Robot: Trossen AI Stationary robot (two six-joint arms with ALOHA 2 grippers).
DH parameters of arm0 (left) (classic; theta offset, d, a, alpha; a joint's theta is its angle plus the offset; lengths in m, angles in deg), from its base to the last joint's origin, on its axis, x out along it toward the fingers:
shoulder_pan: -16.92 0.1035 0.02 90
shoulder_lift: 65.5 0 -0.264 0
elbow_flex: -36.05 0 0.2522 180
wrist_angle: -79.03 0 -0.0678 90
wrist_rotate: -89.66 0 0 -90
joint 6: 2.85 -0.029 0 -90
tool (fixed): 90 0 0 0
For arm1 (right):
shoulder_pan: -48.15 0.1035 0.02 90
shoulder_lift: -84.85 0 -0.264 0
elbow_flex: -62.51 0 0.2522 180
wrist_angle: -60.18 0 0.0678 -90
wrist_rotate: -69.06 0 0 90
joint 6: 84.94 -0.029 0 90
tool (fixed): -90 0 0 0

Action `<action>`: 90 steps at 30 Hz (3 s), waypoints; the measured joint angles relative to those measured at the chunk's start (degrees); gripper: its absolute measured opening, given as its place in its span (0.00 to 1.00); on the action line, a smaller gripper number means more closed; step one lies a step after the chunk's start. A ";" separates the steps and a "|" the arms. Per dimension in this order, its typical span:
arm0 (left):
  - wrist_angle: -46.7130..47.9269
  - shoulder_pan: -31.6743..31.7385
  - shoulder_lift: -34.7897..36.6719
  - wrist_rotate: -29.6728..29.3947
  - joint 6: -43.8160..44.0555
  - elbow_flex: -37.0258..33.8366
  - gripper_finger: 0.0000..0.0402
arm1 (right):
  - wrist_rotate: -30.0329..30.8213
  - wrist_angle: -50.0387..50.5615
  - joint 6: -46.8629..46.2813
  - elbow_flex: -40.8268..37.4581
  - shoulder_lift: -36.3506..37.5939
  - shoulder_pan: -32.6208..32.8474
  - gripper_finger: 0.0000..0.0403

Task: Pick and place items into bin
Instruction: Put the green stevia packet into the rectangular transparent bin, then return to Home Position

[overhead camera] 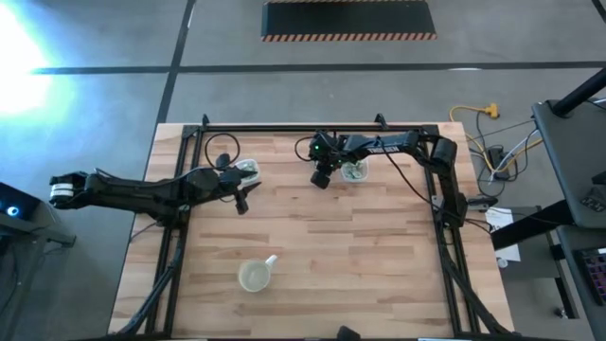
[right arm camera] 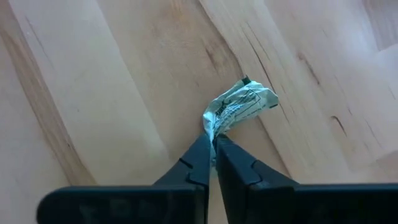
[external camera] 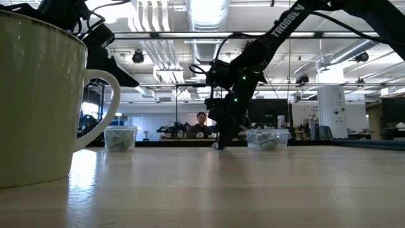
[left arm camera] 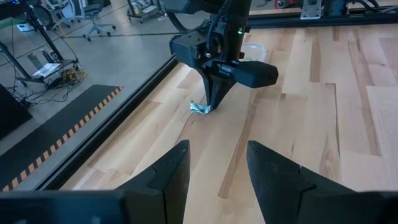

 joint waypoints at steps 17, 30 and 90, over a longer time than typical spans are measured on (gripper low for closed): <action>0.09 -0.02 0.00 0.02 0.00 0.00 0.36 | 5.02 16.46 -1.83 -0.64 15.43 0.42 0.02; 0.02 -0.02 0.00 0.02 0.09 0.00 0.36 | 15.07 23.45 -7.72 -5.67 19.63 0.54 0.02; -11.93 -0.04 0.00 8.17 0.04 -0.92 0.36 | -15.47 -56.10 7.05 -55.01 57.15 10.71 0.36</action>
